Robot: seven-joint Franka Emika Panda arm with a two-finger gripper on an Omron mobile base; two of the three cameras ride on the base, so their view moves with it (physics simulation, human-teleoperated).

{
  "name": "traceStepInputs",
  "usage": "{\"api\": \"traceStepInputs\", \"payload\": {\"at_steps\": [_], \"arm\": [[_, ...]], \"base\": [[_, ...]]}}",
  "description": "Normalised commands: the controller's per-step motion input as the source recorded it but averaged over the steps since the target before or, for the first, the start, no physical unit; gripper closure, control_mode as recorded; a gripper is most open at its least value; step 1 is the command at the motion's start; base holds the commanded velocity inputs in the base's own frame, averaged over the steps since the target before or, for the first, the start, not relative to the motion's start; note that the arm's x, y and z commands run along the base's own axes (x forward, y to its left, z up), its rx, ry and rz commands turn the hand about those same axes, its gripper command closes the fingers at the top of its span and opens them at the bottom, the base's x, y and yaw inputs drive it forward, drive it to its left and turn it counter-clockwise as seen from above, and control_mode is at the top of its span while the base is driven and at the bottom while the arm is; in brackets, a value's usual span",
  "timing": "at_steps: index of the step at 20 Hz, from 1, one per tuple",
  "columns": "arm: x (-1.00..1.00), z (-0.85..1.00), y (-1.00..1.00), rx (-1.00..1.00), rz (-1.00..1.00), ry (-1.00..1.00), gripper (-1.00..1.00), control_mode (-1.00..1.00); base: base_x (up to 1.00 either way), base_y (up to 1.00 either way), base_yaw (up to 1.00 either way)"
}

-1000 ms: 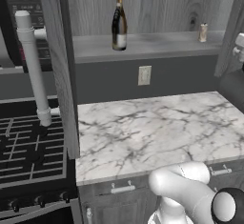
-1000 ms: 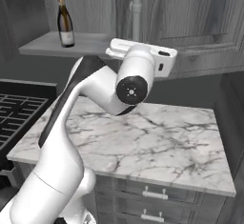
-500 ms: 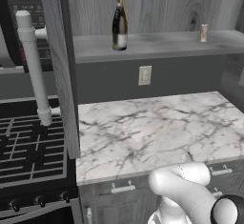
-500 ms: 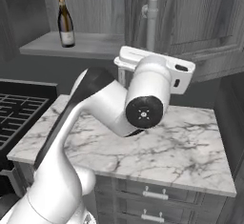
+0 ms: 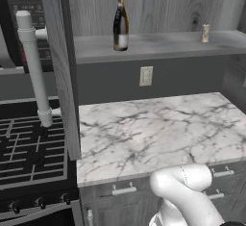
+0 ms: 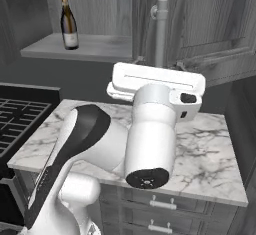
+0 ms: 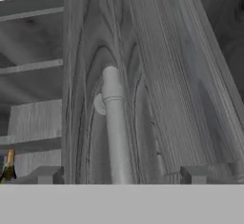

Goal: Get the candle and the wine from the cabinet and move them to the dining counter.

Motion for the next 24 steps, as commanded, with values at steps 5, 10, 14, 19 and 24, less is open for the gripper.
{"api": "traceStepInputs", "payload": {"at_steps": [5, 10, 14, 19, 24], "arm": [[-0.72, 0.2, 0.11, -0.09, 0.0, -0.31, -1.0, -1.0], [-0.76, 0.08, 0.64, -0.22, -0.08, -0.19, -1.0, -1.0], [-0.57, 0.02, 0.68, -0.2, -0.29, -0.12, -1.0, -1.0], [-0.39, 0.0, 0.55, -0.14, -0.38, -0.02, -1.0, -1.0], [-0.22, 0.0, 0.53, -0.15, -0.4, 0.02, -1.0, -1.0]], "base": [[0.0, 0.0, 0.0], [0.0, 0.0, 0.0], [0.0, 0.0, 0.0], [0.0, 0.0, 0.0], [0.0, 0.0, 0.0]]}}
